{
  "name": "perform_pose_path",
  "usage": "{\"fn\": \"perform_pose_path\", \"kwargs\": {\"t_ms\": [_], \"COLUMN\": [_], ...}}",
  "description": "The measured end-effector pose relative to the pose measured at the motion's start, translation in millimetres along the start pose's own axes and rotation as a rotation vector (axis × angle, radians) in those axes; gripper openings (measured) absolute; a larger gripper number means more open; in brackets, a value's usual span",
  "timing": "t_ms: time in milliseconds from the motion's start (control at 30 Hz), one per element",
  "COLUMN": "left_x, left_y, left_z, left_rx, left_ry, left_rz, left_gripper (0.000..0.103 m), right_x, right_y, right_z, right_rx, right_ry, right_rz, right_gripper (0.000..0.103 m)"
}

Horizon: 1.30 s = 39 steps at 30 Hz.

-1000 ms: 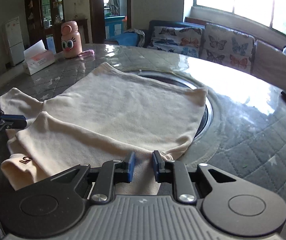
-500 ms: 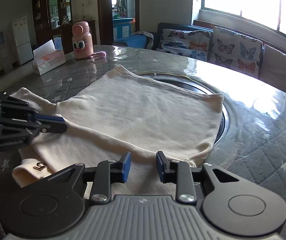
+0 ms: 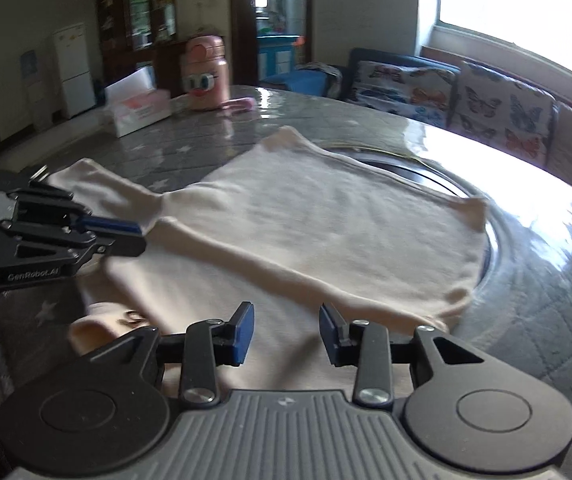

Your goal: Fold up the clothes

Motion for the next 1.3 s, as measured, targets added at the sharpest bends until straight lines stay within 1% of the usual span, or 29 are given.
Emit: {"fn": "perform_pose_path", "kwargs": {"t_ms": [167,233,467,533,567,733,833,933,1067,1167,1200,1233,1300], "left_x": [18.4,29.8,80.8,94.3,101.0,133.4,146.4,156.0,164.2,170.3,172.1,173.5,176.0], "left_y": [14.0,19.9,38.0,42.5,44.3,49.0,49.9,48.3,43.9,40.5,39.7,39.5,41.2], "left_z": [-9.0,-13.0,-26.8,-31.9,-34.3,-45.9,-49.9,-51.7,-52.2,-52.5,-52.5,-52.1,-50.3], "left_rx": [-0.004,-0.004,0.004,0.003,0.003,0.019,0.022,0.032,0.036,0.039,0.038,0.034,0.023], "left_ry": [0.066,0.100,0.245,0.283,0.303,0.423,0.472,0.516,0.559,0.591,0.599,0.602,0.609], "left_rz": [0.047,0.082,0.214,0.255,0.275,0.344,0.374,0.392,0.397,0.401,0.400,0.394,0.386], "left_gripper": [0.020,0.026,0.029,0.033,0.034,0.034,0.034,0.034,0.034,0.033,0.026,0.012,0.007], "right_x": [30.7,44.2,73.8,81.9,86.0,90.9,88.5,84.6,79.3,75.7,74.6,73.5,70.8], "right_y": [-2.1,-6.8,-18.2,-22.6,-24.7,-28.2,-25.4,-20.8,-14.6,-10.5,-9.4,-8.1,-4.1], "right_z": [6.7,10.8,25.1,27.4,28.6,31.4,33.5,35.1,34.8,33.1,32.4,31.5,28.5], "right_rx": [0.012,0.019,0.022,0.026,0.028,0.030,0.025,0.016,0.007,0.003,0.003,0.002,-0.003], "right_ry": [0.088,0.132,0.216,0.243,0.257,0.274,0.268,0.255,0.240,0.231,0.227,0.223,0.214], "right_rz": [0.045,0.047,0.075,0.078,0.080,0.085,0.088,0.093,0.094,0.091,0.090,0.089,0.084], "right_gripper": [0.037,0.037,0.037,0.037,0.037,0.037,0.037,0.037,0.037,0.037,0.037,0.037,0.037]}}
Point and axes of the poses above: each gripper's, at about its wrist camera, not at the fingertips, and y roughly against the way its jaws point, x to its left, z to its top, the point moved 1 cm from there along -y, roughly the way its jaws point, and after that the axes turned 10 degrees about x, right-handed, at the moved point
